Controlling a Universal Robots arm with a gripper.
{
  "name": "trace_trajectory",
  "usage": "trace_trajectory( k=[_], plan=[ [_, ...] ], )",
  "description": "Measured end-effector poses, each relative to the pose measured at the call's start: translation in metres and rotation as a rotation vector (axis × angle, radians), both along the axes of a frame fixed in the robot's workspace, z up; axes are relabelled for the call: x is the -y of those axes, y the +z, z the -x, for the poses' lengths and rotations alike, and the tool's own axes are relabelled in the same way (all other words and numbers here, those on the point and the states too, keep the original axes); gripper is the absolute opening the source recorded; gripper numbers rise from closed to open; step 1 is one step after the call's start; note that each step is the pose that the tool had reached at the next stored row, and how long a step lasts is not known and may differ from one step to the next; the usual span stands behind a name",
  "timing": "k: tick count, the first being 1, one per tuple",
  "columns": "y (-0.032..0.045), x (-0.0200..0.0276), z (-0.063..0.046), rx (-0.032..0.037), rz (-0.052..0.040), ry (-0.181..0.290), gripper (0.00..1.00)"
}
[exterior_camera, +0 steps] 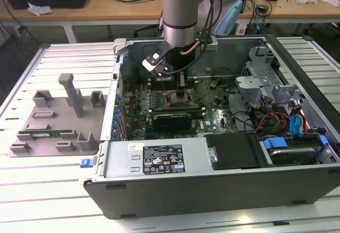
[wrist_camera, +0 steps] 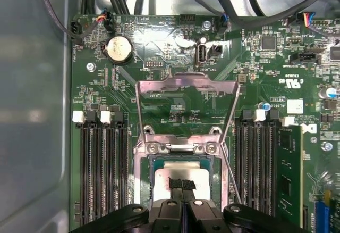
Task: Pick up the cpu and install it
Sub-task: 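Place the cpu into insertion slot, then close the cpu cover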
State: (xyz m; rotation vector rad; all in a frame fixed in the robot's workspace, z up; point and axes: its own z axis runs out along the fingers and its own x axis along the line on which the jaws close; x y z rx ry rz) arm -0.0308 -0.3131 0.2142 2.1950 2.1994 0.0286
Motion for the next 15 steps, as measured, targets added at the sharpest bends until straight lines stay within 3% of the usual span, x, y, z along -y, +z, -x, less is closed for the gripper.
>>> trace_trajectory(
  k=[2, 9, 15],
  plan=[
    [0.0068, -0.0001, 0.0, 0.0001, 0.0, 0.0, 0.11],
    [0.0442, -0.0007, 0.0, 0.0, 0.0069, 0.0, 0.11],
    [0.0471, -0.0007, 0.0, 0.0, 0.0077, 0.0, 0.11]
  ],
)
